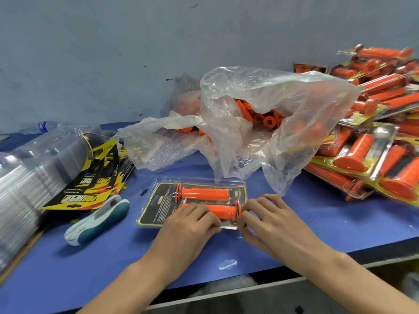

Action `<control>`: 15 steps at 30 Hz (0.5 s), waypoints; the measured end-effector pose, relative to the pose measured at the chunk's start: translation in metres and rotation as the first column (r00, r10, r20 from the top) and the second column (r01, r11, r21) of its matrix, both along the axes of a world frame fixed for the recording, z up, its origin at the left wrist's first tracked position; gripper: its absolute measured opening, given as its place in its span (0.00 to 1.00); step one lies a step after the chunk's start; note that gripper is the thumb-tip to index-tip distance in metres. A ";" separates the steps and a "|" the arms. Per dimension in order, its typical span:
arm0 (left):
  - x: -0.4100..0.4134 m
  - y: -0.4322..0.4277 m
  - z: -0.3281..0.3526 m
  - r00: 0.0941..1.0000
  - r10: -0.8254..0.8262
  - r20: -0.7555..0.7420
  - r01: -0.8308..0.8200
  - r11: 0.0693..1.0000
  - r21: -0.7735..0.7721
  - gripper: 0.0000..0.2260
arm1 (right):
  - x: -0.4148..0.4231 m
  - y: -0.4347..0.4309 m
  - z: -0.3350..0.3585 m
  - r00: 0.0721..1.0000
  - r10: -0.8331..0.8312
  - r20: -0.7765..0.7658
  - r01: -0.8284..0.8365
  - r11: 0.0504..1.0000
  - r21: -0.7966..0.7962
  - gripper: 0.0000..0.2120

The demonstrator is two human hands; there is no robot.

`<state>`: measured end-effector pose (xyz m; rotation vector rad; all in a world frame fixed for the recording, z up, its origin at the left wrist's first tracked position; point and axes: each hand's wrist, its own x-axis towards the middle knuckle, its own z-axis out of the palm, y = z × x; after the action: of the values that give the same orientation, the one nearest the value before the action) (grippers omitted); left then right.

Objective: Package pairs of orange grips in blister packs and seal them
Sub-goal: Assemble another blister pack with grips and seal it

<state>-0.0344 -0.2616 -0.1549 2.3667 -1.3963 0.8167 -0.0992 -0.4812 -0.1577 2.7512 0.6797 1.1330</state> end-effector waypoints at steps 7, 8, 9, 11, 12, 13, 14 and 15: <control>0.007 0.010 -0.008 0.987 -0.053 0.149 0.039 0.994 0.098 0.06 | -0.001 0.004 -0.003 0.999 -0.054 -0.005 0.054 0.998 0.026 0.10; 0.012 0.017 -0.008 0.985 -0.052 0.167 0.032 0.992 0.121 0.06 | -0.001 -0.001 -0.003 0.998 -0.058 -0.020 0.059 0.997 0.042 0.11; 0.017 0.026 -0.007 0.985 -0.032 0.170 0.010 0.992 0.128 0.06 | -0.002 -0.007 -0.003 0.997 -0.070 -0.039 0.072 0.996 0.060 0.12; 0.028 0.044 -0.002 0.986 0.028 0.162 -0.047 0.992 0.115 0.09 | -0.002 -0.022 -0.001 0.993 -0.094 -0.075 0.101 0.991 0.090 0.13; 0.032 0.052 0.001 0.985 0.053 0.166 -0.072 0.991 0.110 0.10 | -0.002 -0.028 0.000 0.991 -0.101 -0.091 0.110 0.989 0.099 0.13; 0.034 0.058 0.002 0.983 0.069 0.173 -0.088 0.990 0.106 0.10 | -0.002 -0.032 0.001 0.988 -0.118 -0.102 0.128 0.987 0.100 0.13; 0.035 0.061 0.003 0.982 0.074 0.175 -0.093 0.990 0.102 0.10 | -0.002 -0.035 0.002 0.986 -0.131 -0.106 0.141 0.985 0.095 0.13; 0.033 0.063 0.004 0.983 0.068 0.172 -0.085 0.992 0.094 0.09 | -0.002 -0.037 0.003 0.983 -0.153 -0.104 0.162 0.984 0.079 0.12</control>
<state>-0.0013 -0.1991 -0.1512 2.4921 -1.4502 1.0112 -0.1009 -0.5178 -0.1550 2.8890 0.4211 1.0248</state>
